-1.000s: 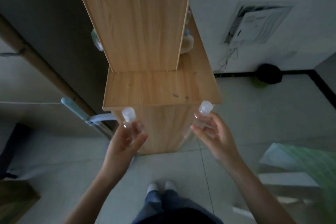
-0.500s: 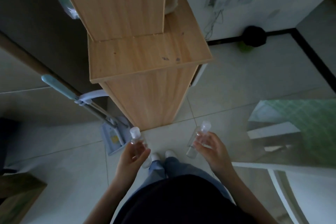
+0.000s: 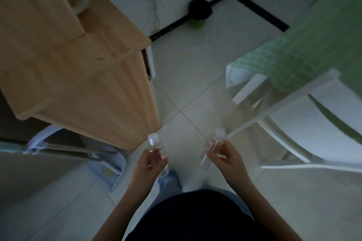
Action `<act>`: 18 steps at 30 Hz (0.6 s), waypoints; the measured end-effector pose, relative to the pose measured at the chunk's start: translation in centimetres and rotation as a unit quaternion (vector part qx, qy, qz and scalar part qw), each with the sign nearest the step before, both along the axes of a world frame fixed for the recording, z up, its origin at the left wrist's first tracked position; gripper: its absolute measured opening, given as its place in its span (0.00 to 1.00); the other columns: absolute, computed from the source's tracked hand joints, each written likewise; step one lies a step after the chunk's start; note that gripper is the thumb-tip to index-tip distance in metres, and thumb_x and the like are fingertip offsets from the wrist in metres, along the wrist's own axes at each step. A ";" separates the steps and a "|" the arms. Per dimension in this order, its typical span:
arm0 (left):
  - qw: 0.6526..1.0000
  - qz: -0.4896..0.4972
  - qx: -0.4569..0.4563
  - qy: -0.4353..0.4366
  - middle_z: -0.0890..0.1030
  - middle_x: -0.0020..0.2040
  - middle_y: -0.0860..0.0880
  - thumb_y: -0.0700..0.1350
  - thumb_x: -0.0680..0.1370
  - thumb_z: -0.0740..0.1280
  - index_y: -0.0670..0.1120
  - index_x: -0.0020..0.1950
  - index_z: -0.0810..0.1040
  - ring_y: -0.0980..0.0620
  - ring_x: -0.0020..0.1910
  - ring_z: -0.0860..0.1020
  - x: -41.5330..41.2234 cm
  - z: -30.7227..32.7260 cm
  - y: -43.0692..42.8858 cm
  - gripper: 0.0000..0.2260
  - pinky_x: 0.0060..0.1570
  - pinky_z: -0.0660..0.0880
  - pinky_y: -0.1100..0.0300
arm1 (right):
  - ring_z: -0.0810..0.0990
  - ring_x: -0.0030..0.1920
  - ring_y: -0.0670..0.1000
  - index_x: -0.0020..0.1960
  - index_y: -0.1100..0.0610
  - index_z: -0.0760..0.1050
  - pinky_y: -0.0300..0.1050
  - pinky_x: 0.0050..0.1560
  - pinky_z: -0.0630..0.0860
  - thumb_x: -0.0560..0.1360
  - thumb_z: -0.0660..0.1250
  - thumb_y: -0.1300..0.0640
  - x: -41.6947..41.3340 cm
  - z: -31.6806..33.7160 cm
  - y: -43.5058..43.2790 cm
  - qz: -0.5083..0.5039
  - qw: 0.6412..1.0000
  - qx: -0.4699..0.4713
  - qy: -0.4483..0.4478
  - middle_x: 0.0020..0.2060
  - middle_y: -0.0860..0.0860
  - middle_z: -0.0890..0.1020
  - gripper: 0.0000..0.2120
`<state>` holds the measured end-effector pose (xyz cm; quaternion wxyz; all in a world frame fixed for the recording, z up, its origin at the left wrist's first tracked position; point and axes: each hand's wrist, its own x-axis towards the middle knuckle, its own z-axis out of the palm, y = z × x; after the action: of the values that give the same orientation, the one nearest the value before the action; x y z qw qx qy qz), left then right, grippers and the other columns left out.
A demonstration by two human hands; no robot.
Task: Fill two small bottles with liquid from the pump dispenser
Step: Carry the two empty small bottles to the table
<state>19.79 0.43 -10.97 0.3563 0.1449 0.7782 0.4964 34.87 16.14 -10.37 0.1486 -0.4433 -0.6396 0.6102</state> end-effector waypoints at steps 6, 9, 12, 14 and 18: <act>0.997 -0.078 -0.022 -0.005 0.77 0.41 0.46 0.37 0.74 0.69 0.41 0.46 0.74 0.57 0.38 0.76 4.7 0.3 1.7 0.04 0.41 0.72 0.63 | 0.81 0.46 0.41 0.48 0.50 0.74 0.28 0.42 0.76 0.74 0.71 0.63 6.9 0.0 -0.9 -0.076 0.997 0.004 -0.006 0.45 0.46 0.82 0.10; 0.990 -0.133 -0.034 0.016 0.79 0.43 0.40 0.36 0.74 0.68 0.36 0.49 0.76 0.54 0.38 0.77 8.4 0.1 2.6 0.06 0.43 0.73 0.60 | 0.81 0.46 0.41 0.49 0.49 0.74 0.27 0.42 0.76 0.74 0.71 0.62 12.0 -0.1 -1.6 -0.122 0.993 0.000 -0.007 0.45 0.44 0.82 0.10; 0.983 -0.175 -0.037 0.033 0.79 0.44 0.37 0.37 0.74 0.69 0.37 0.50 0.76 0.43 0.42 0.77 13.5 0.0 3.0 0.07 0.45 0.74 0.53 | 0.81 0.46 0.42 0.50 0.53 0.75 0.28 0.43 0.77 0.74 0.71 0.62 18.0 -0.3 -2.6 -0.168 0.986 -0.010 -0.011 0.46 0.46 0.82 0.09; 0.979 -0.202 -0.029 0.026 0.80 0.43 0.40 0.38 0.73 0.69 0.39 0.50 0.77 0.47 0.42 0.77 17.2 0.0 3.1 0.07 0.42 0.73 0.63 | 0.81 0.45 0.44 0.50 0.56 0.75 0.30 0.43 0.77 0.73 0.72 0.63 22.0 -0.3 -3.5 -0.204 0.979 -0.012 -0.014 0.46 0.47 0.82 0.09; 0.962 -0.273 -0.026 0.011 0.77 0.37 0.46 0.35 0.73 0.68 0.36 0.49 0.75 0.65 0.32 0.76 24.5 -0.4 3.9 0.06 0.34 0.70 0.75 | 0.80 0.45 0.45 0.49 0.58 0.74 0.36 0.46 0.78 0.73 0.71 0.63 29.7 -0.1 -5.6 -0.264 0.964 -0.011 -0.028 0.45 0.48 0.82 0.08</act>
<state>44.27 4.38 -11.35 0.4733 0.3480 0.7255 0.3586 64.59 10.55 -10.52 0.2816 -0.6153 -0.4966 0.5436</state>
